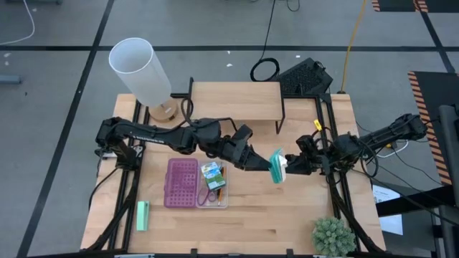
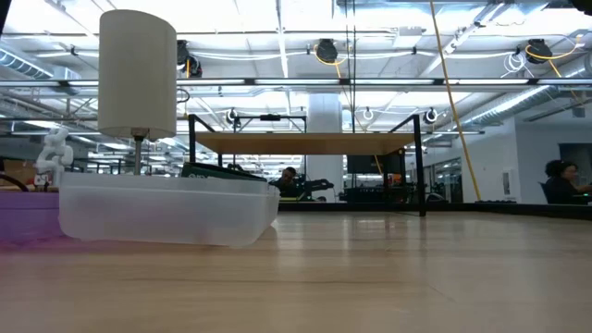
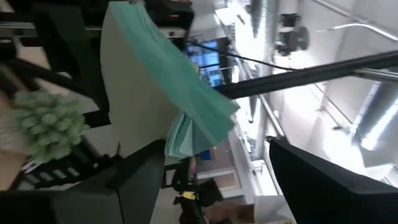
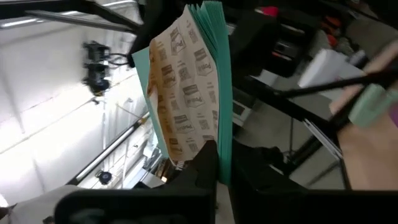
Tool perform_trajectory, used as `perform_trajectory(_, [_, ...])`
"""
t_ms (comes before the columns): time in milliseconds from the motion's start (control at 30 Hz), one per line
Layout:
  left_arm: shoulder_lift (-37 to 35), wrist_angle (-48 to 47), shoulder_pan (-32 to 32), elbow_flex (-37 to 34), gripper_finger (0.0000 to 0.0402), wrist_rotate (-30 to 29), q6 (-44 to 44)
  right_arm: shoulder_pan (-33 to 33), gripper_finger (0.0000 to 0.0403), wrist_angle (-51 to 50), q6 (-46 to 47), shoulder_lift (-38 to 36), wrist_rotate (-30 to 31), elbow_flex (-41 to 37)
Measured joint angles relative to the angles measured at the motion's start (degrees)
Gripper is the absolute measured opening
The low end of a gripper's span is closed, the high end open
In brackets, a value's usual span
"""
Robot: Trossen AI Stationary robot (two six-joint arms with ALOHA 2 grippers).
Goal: Pack school essentials
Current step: Put the light blue sticky notes into the violet supply box
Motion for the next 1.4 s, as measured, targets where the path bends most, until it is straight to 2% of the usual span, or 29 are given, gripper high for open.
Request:
perform_trajectory(200, [-0.06, -5.33, -0.04, 0.0, 0.0309, -3.07, 0.02, -0.02, 0.0008, -5.51, 3.5, 0.0, 0.17, 0.0])
perform_trajectory(433, [-0.07, -19.3, 0.16, 0.0, 0.0332, -5.45, 1.82, 0.0, 0.0009, -10.81, 5.53, -0.06, -0.08, 0.0])
perform_trajectory(567, [-0.07, -19.47, 0.33, 0.0, 0.0337, -4.14, 2.11, 0.0, 0.0009, -14.26, 6.16, -0.72, -0.2, 0.0])
perform_trajectory(833, [-0.07, -20.61, 0.26, 0.0, 0.0335, -2.91, 0.25, 0.02, 0.0009, -14.67, 6.14, -1.12, -0.24, 0.0])
perform_trajectory(967, [-0.07, -21.36, 0.28, 0.0, 0.0306, -2.89, 0.27, 0.02, 0.0009, -14.65, 5.72, -1.14, -0.13, 0.0])
perform_trajectory(1400, [-0.07, -21.36, 0.28, 0.0, 0.0151, -3.2, 3.32, 0.02, 0.0009, -14.63, 4.97, -1.14, -0.09, 0.0])
